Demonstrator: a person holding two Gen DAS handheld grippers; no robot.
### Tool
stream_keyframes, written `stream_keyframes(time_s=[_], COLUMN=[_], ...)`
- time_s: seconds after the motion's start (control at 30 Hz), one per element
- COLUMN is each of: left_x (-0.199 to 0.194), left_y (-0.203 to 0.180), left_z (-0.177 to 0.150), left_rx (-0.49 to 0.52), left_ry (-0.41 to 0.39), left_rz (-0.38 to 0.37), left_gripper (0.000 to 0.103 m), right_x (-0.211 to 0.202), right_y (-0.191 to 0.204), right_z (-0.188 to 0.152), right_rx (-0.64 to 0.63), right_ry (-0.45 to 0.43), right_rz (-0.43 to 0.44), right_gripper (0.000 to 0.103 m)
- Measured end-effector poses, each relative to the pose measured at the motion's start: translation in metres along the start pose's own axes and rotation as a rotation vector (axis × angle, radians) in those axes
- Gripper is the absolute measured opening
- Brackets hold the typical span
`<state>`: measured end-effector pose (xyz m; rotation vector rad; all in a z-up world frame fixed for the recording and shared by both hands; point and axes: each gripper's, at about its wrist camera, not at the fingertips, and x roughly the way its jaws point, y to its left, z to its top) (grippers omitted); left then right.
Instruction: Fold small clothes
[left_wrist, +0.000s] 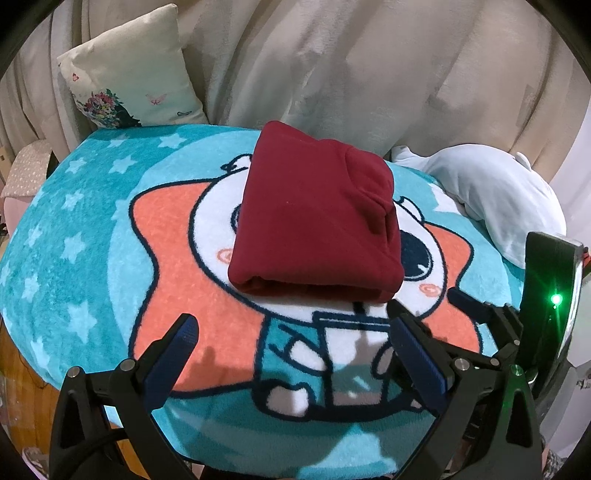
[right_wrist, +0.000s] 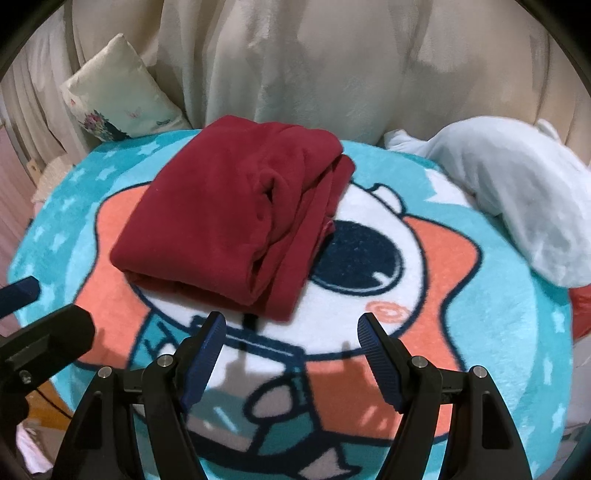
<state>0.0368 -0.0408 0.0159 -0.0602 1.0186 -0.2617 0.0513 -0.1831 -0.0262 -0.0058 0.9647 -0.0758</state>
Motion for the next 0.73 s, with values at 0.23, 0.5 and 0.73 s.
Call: stream_keyframes(time_s=[0.23,0.5,0.73], left_x=[-0.003,-0.014,-0.022], left_y=[-0.003,-0.004,-0.004], left_z=[-0.006,-0.01,-0.011], left_rx=[0.007,0.013,0.01], left_ry=[0.006,-0.018,-0.034], left_rz=[-0.007,-0.033,0.005], left_gripper=[0.103,0.103,0.102], right_x=[-0.007,-0.013,-0.016], right_y=[-0.005,-0.012,-0.015], right_z=[0.0,-0.004,-0.007], right_rx=[-0.014,0.014,0.036], right_ry=[-0.03,-0.033,-0.034], right_rz=[-0.13,-0.121,-0.092], right_gripper=[0.078,0.078,0.078])
